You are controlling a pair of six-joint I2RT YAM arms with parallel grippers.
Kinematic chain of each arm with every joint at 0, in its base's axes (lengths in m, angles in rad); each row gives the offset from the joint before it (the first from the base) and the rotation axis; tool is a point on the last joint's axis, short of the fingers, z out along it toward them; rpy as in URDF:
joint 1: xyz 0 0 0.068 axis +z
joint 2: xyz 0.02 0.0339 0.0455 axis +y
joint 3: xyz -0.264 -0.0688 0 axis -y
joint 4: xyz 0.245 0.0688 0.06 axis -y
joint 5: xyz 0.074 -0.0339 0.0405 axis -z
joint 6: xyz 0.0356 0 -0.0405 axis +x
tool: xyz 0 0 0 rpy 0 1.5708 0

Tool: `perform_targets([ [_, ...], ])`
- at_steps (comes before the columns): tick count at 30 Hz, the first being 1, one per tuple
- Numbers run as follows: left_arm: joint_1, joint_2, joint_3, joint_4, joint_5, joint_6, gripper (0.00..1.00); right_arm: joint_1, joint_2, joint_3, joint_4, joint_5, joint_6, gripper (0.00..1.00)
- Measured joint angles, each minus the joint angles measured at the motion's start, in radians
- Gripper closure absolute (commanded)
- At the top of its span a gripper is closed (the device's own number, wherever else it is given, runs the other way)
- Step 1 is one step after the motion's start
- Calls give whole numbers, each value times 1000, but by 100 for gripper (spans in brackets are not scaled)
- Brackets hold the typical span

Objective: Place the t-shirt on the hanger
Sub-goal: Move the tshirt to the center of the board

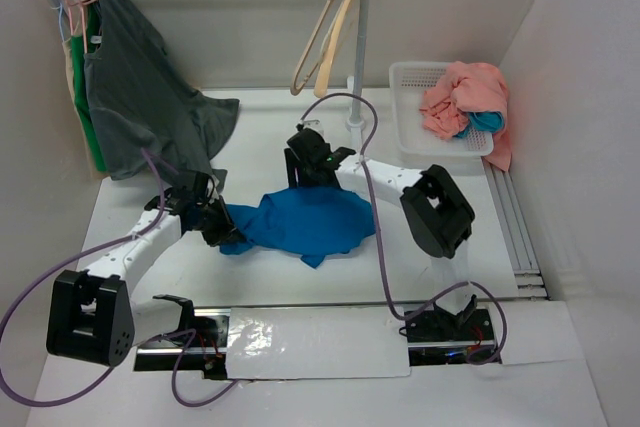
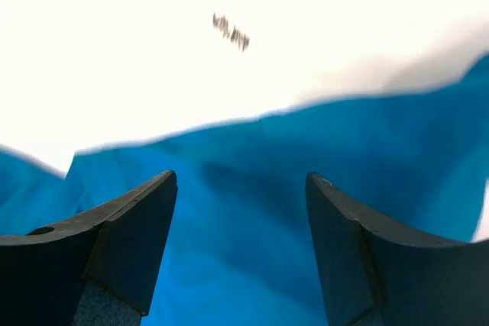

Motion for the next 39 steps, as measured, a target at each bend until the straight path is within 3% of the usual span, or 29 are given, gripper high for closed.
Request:
perform_targets([
  [5,0,13,-5,4,1,0,100,-8,98,64,15,25,-32,40],
  [7,0,13,-5,5,1,0,100,-13,114,64,10,18,-37,51],
  [9,1,13,-5,5,1,0,100,-16,116,63,10,12,-39,71],
  [10,1,13,-5,5,1,0,100,-18,114,63,16,10,-37,100],
  [15,1,25,-5,11,4,-2,100,-20,76,26,29,23,-10,100],
  [20,1,54,33,6,5,-2,100,-21,-86,-58,16,74,13,100],
  [27,13,160,296,-24,-1,12,100,-53,-414,-105,11,159,38,100],
  [33,28,233,587,-36,-7,32,100,-100,-590,-131,7,245,27,100],
  [37,23,192,622,-26,2,26,100,-103,-718,-233,-6,282,25,100],
  [39,3,138,556,-3,13,20,100,-103,-817,-349,-26,289,44,90],
])
